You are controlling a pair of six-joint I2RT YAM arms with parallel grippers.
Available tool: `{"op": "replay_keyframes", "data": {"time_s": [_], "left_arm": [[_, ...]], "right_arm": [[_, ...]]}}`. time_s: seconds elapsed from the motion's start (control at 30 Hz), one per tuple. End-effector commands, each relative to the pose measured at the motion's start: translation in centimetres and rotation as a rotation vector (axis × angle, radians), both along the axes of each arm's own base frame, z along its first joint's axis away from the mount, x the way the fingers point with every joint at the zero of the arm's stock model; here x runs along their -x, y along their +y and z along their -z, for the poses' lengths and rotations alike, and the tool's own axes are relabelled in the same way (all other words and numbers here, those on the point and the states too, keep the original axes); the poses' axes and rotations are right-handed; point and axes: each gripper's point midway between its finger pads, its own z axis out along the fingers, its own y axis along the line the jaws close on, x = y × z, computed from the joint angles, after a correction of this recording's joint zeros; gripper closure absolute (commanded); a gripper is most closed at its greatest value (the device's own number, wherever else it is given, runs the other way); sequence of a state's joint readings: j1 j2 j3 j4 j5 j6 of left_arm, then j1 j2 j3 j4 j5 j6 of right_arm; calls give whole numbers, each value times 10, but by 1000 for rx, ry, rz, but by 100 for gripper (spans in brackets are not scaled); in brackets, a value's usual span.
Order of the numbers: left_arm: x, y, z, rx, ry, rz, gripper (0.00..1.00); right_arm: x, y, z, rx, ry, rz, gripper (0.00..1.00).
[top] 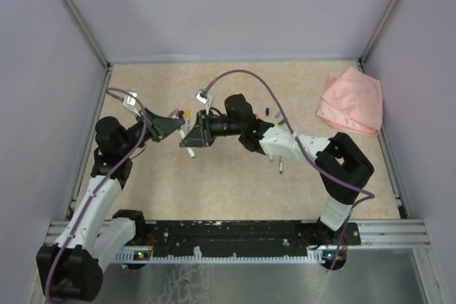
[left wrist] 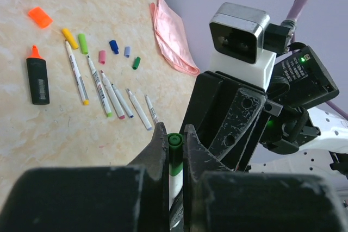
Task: Open the pen caps
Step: Open the pen cap from the pen.
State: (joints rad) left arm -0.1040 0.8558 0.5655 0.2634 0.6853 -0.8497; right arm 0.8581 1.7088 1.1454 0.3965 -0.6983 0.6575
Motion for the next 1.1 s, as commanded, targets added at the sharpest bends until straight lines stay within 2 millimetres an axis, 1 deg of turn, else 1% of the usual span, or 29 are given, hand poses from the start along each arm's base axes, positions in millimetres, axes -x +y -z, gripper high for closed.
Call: {"op": "replay_keyframes", "data": {"time_s": [0.0, 0.13, 0.27, 0.37, 0.47, 0.53, 0.57, 0.67, 0.77, 0.97, 1.03, 1.07], "left_arm": [[-4, 0, -8, -2, -50, 1, 100], [-17, 5, -20, -41, -106, -40, 100], [-43, 17, -40, -82, -173, -127, 100], [-65, 22, -58, -64, -224, -159, 100], [-85, 28, -72, -44, -258, -176, 100], [-94, 34, -81, -35, -283, -192, 100], [-99, 38, -85, -33, -295, -206, 100], [-112, 48, -93, -27, -306, -233, 100], [-122, 55, -101, -13, -316, -261, 100], [-138, 59, -114, 28, -330, -291, 100], [-142, 60, -120, 48, -354, -293, 100], [-145, 61, -122, 51, -356, -300, 100]], "right_arm": [[1, 6, -29, -71, -42, -38, 100], [4, 5, -24, -66, -25, -55, 100], [10, 1, -18, -65, -8, -70, 100], [15, -3, -17, -71, 7, -81, 100], [17, -10, -17, -72, 8, -73, 100], [17, -14, -10, -60, 22, -60, 100], [19, -19, -19, -76, 10, -53, 100], [17, -27, -17, -77, 25, -29, 100], [15, -31, -14, -72, 37, -19, 100], [9, -25, -12, -63, 50, -35, 100], [8, -23, -16, -66, 48, -41, 100], [5, -20, -6, -46, 67, -42, 100]]}}
